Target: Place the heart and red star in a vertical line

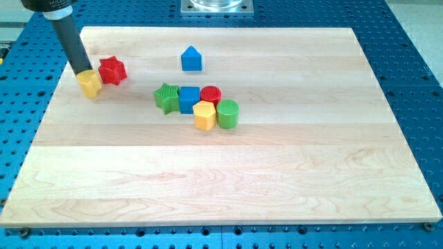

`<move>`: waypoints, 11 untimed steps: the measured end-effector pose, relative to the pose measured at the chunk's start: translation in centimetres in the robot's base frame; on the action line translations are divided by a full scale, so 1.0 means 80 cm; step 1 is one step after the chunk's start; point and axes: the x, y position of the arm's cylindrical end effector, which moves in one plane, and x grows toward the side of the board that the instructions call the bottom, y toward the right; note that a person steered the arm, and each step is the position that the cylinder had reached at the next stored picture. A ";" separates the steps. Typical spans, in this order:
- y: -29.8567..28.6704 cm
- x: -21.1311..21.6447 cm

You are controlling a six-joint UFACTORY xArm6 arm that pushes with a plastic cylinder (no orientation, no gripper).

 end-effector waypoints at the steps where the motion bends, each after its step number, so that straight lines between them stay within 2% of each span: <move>1: 0.000 0.001; 3: -0.001 -0.041; 4: 0.006 -0.029; 5: 0.009 0.036; 6: 0.030 0.046; 7: 0.119 0.031; 8: 0.138 -0.018; 9: 0.087 -0.021; 10: 0.101 -0.014; 11: 0.135 0.058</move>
